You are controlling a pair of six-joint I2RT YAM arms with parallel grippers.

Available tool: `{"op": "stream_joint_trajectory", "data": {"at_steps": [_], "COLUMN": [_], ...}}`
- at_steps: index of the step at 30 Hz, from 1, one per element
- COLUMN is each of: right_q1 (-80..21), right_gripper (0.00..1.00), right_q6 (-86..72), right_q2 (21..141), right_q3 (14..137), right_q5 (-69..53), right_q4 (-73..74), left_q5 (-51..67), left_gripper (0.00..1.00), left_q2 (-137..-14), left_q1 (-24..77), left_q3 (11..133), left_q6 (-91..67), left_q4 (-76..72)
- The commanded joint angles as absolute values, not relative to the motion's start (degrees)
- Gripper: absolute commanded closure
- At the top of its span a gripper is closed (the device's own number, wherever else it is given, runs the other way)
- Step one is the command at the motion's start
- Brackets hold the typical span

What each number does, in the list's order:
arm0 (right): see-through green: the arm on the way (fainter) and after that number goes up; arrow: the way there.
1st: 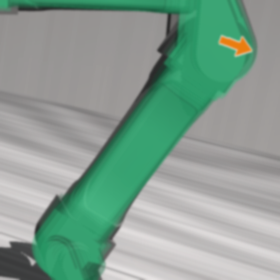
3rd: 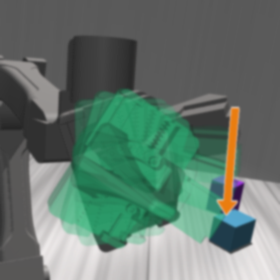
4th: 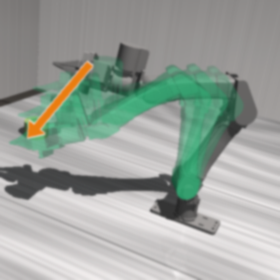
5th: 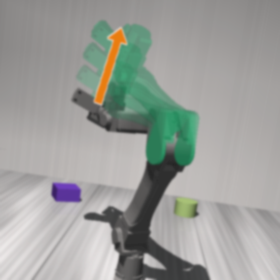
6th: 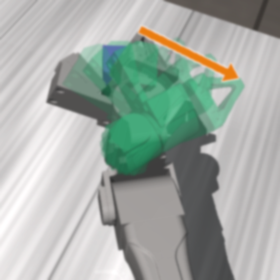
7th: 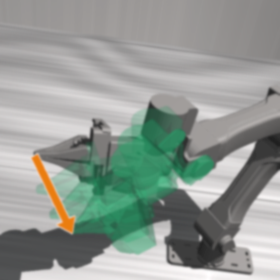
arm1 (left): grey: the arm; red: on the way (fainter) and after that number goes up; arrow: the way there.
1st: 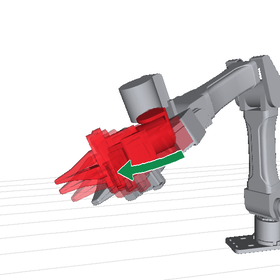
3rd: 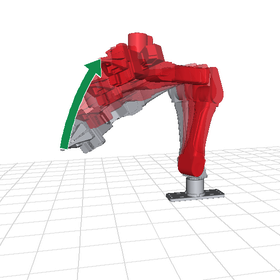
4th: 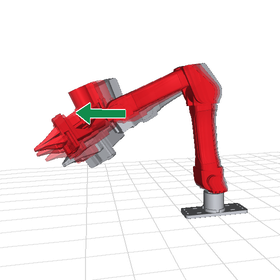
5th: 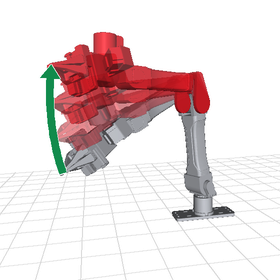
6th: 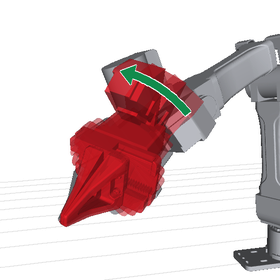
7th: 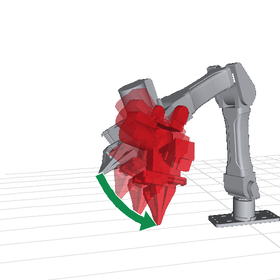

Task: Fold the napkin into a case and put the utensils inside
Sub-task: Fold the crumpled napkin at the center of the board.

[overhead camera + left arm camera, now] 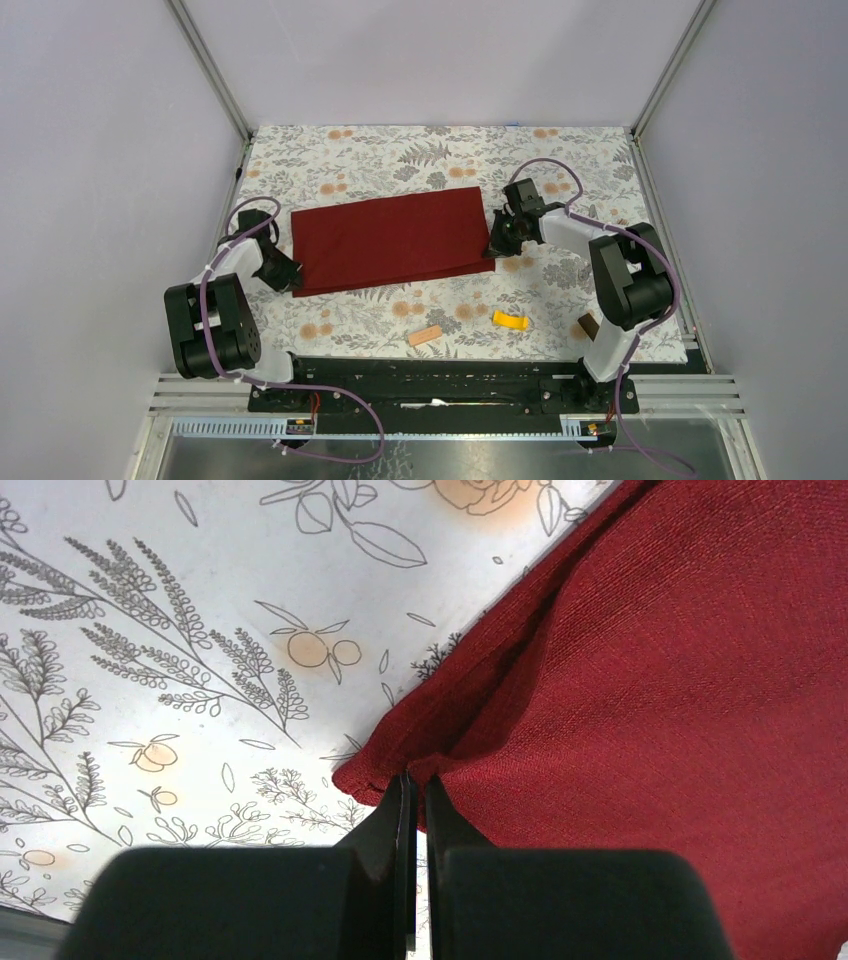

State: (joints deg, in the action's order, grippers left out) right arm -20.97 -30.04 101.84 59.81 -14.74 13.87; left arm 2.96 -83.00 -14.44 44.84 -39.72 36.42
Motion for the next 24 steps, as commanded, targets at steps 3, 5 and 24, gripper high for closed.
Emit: {"op": "stream_joint_trajectory", "data": {"at_steps": [3, 5, 24], "right_q1": [-22.1, -22.5, -22.8], "right_gripper": [1.0, 1.0, 1.0], "right_q6": [-29.6, -29.7, -29.7], "right_q2": [100.2, 99.1, 100.3], "right_q3": [60.3, 60.5, 59.0], "right_q5": [-15.2, -15.2, -14.0], "right_q4": [14.0, 14.5, 14.8], "left_q5": [-2.4, -3.1, -2.0], "left_gripper": [1.0, 1.0, 1.0], "left_q2": [-79.8, -78.6, -77.3], "left_q1": [-14.8, -14.8, -14.8], "left_q3": [46.6, 47.2, 42.5], "left_q6": [-40.9, -40.8, -46.0], "left_q4": [39.2, 40.0, 41.3]}}
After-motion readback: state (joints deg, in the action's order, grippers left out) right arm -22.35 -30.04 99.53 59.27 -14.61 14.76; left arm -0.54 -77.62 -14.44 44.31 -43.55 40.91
